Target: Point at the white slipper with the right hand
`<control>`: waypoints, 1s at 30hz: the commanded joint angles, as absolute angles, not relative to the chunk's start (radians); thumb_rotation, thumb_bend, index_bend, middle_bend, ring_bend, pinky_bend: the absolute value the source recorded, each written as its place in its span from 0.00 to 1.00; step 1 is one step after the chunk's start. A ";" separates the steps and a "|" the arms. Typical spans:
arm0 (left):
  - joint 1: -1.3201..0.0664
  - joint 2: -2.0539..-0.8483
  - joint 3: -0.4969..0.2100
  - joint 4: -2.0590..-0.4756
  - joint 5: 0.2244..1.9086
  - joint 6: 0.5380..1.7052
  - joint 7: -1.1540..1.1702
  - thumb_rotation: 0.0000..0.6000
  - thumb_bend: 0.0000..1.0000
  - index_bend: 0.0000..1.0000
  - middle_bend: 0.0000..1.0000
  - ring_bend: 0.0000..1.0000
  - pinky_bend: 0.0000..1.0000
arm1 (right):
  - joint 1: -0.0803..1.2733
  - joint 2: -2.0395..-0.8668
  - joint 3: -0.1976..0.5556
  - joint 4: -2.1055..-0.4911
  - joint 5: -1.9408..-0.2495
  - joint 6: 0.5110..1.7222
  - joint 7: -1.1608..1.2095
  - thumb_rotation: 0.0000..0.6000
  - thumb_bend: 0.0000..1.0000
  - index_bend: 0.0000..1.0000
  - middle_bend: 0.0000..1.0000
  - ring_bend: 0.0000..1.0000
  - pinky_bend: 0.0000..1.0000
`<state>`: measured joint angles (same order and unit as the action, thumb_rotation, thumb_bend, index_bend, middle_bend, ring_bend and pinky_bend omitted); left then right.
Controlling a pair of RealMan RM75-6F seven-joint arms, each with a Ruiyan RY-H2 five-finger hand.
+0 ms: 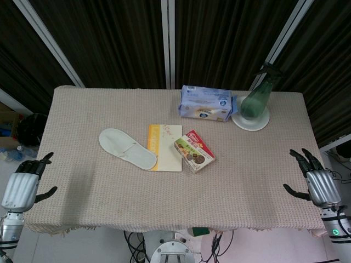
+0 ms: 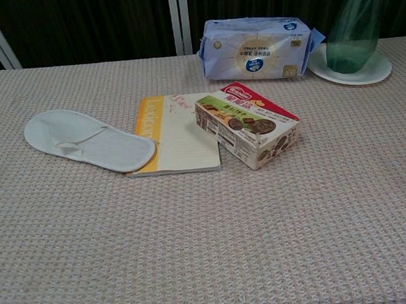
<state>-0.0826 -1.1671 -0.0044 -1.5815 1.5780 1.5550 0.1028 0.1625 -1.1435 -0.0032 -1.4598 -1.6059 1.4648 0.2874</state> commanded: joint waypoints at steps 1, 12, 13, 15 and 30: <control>-0.086 -1.165 -0.009 -1.586 1.574 1.550 0.106 1.00 0.09 0.11 0.30 0.29 0.27 | 0.173 -1.145 0.000 -1.462 -1.610 1.453 0.284 1.00 0.19 0.00 0.13 0.02 0.14; -0.082 -1.171 -0.016 -1.608 1.581 1.562 0.112 1.00 0.09 0.11 0.30 0.29 0.27 | 0.403 -1.237 0.007 -1.549 -1.855 1.279 0.155 1.00 0.20 0.00 0.27 0.15 0.23; -0.082 -1.171 -0.016 -1.610 1.582 1.564 0.113 1.00 0.09 0.11 0.30 0.29 0.27 | 0.433 -1.254 0.014 -1.560 -1.881 1.257 0.127 1.00 0.21 0.00 0.35 0.22 0.29; -0.081 -1.173 -0.017 -1.615 1.583 1.566 0.115 1.00 0.09 0.11 0.30 0.29 0.27 | 0.496 -1.291 0.029 -1.592 -1.919 1.195 0.063 1.00 0.21 0.00 0.50 0.41 0.45; -0.059 -1.184 -0.016 -1.604 1.570 1.580 0.095 1.00 0.09 0.11 0.30 0.29 0.27 | 0.713 -1.674 0.052 -1.446 -2.053 1.163 -0.051 1.00 0.92 0.00 0.92 1.00 1.00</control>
